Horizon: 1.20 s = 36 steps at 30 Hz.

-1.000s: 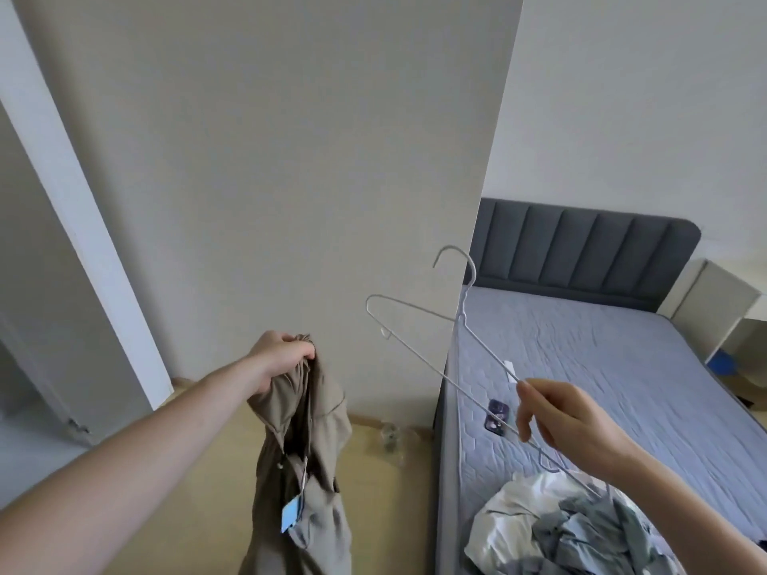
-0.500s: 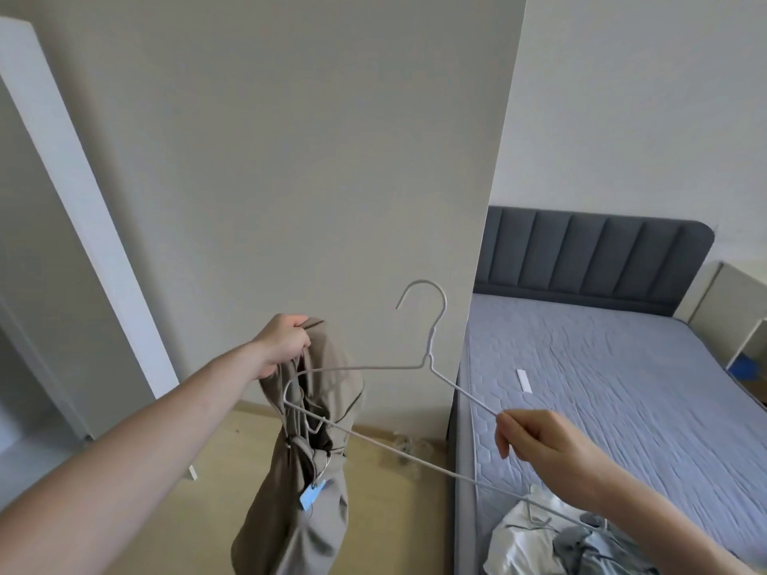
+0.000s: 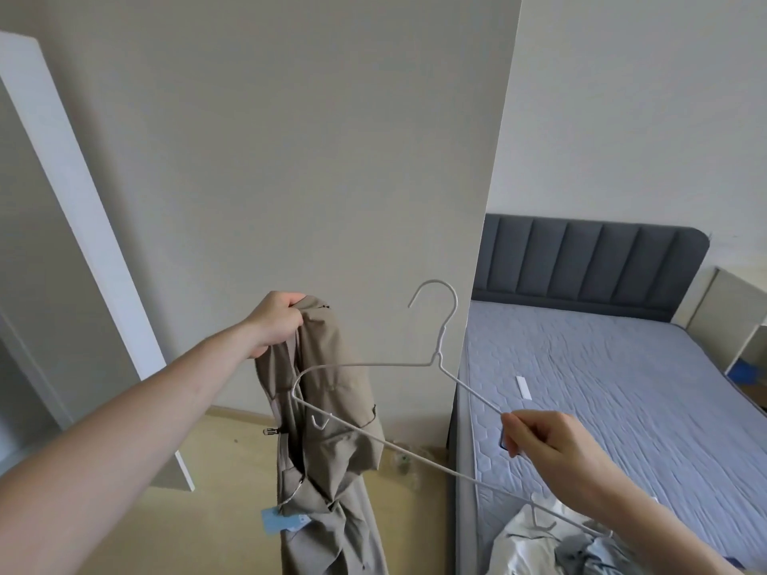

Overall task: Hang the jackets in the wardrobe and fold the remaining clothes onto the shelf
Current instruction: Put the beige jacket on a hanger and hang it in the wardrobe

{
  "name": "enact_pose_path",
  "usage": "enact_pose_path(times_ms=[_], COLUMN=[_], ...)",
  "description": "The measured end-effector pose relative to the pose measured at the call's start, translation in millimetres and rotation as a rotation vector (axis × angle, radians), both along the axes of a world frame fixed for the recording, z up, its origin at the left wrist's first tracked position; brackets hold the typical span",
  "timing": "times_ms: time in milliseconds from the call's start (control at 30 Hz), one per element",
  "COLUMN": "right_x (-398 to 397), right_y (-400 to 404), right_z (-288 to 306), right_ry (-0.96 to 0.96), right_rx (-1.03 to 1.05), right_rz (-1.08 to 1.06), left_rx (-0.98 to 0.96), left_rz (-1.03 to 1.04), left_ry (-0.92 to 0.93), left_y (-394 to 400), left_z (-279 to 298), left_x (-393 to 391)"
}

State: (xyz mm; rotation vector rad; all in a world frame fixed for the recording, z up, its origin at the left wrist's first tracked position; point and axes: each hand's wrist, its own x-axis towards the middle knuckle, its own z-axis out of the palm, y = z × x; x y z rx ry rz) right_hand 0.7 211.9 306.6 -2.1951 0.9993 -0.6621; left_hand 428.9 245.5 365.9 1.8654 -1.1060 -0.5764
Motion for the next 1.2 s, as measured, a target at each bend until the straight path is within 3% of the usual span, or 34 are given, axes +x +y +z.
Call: enact_pose_path(times_ms=[300, 433, 600, 700, 833, 900, 1000, 1067, 1200], right_x=[9.7, 24.8, 50.6, 63.4, 72.6, 72.4, 67.8, 63.7, 58.8], right_y=[6.6, 8.9, 16.2, 25.1, 35.9, 34.3, 30.2, 26.7, 18.2], right_z=[-3.9, -9.0, -21.6, -28.0, -36.5, -36.7, -31.4, -26.4, -14.8], right_ry=[0.037, 0.049, 0.049, -0.084, -0.475, -0.571, -0.682, -0.696, -0.698], right_rx=[-0.078, -0.051, 0.027, 0.154, 0.306, 0.27, 0.24, 0.197, 0.12], right_rz=[-0.05, -0.024, -0.023, -0.052, -0.141, -0.195, -0.21, -0.207, -0.169], left_rx=[0.039, -0.056, -0.224, -0.291, -0.26, -0.18, -0.062, -0.006, -0.226], left_rz=[-0.168, -0.26, -0.311, -0.352, -0.458, -0.537, -0.77, -0.82, -0.511], left_ry=[0.092, 0.168, 0.39, 0.514, 0.564, 0.428, 0.103, -0.151, -1.161], left_y=[-6.4, -7.7, -8.7, -8.6, -3.6, 0.6, 10.2, 14.3, 0.7], left_z=[10.8, 34.0, 71.5, 88.5, 91.8, 87.4, 85.5, 88.0, 90.8], left_x=[-31.3, -61.5, -105.2, -126.2, -146.7, -150.1, -148.4, -145.9, -134.0])
